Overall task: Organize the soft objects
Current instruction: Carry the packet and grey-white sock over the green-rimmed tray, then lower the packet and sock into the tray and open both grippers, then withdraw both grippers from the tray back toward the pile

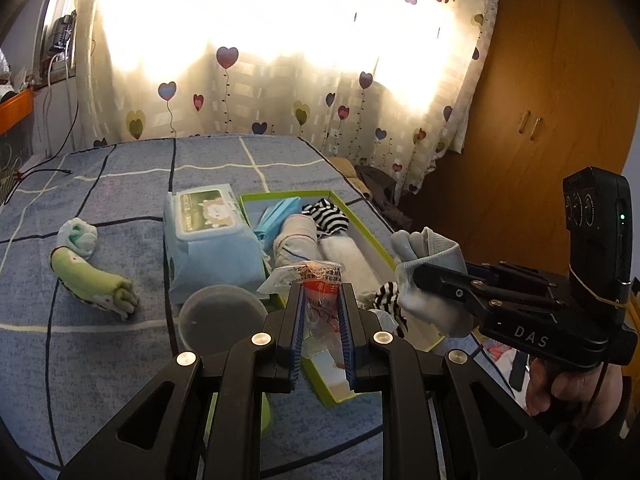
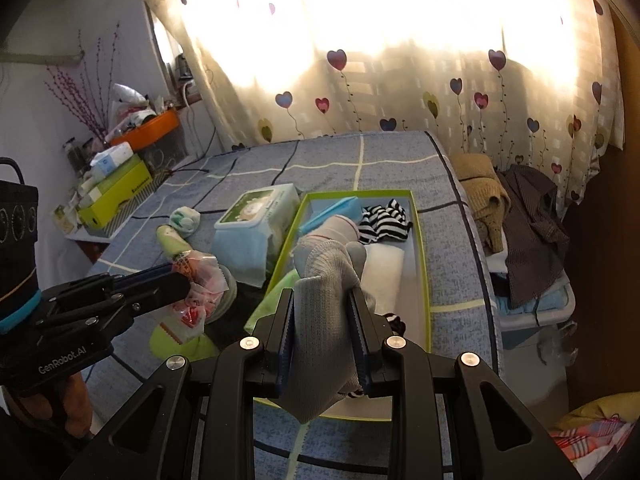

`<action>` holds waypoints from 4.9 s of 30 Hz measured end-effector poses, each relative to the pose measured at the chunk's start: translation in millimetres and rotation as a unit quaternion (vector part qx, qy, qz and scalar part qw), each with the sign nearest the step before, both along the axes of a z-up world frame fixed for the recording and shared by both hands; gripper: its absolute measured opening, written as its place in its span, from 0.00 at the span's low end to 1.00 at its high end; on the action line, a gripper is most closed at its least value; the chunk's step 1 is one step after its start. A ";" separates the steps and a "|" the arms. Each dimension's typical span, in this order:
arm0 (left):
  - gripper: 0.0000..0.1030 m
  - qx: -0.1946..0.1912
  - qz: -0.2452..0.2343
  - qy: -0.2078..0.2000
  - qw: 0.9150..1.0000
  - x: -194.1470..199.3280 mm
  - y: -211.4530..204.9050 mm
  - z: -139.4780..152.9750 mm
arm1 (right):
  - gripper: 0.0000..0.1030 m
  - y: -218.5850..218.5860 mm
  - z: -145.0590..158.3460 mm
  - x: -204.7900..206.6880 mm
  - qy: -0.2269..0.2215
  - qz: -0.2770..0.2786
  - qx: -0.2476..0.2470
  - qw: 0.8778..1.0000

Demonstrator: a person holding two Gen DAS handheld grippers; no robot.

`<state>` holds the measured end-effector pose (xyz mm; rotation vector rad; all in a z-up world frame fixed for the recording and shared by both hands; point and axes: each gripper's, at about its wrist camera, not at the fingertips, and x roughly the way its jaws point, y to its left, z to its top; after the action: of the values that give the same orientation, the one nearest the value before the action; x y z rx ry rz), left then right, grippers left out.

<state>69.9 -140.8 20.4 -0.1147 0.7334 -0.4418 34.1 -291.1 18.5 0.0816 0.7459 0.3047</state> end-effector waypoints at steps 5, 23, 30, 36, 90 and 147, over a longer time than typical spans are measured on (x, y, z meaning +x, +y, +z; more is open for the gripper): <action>0.17 0.009 -0.018 0.020 1.000 7.2 -17.5 -13.6 | 0.24 -10.0 -19.6 6.5 0.024 -0.012 -0.014 1.000; 0.17 0.035 -0.041 0.080 0.995 38.3 -48.3 -52.9 | 0.24 -13.0 -56.7 33.3 0.066 -0.002 -0.040 0.997; 0.17 0.034 -0.045 0.087 0.995 47.5 -54.3 -57.2 | 0.24 -14.8 -57.6 43.4 0.065 -0.002 -0.042 0.997; 0.18 0.029 -0.047 0.084 0.995 47.6 -53.9 -55.9 | 0.32 -18.1 -56.4 43.0 0.066 -0.004 -0.038 0.997; 0.35 -0.008 -0.025 0.002 1.000 -10.2 -11.3 12.0 | 0.48 0.0 9.7 -20.5 -0.018 -0.002 -0.041 0.999; 0.35 -0.009 0.232 0.029 0.972 3.4 205.6 -20.6 | 0.51 184.0 25.5 48.3 -0.032 0.216 -0.090 0.972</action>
<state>73.3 64.8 -0.1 -0.3106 0.7341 0.0012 82.4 -107.1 44.0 -0.2650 0.7201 0.6485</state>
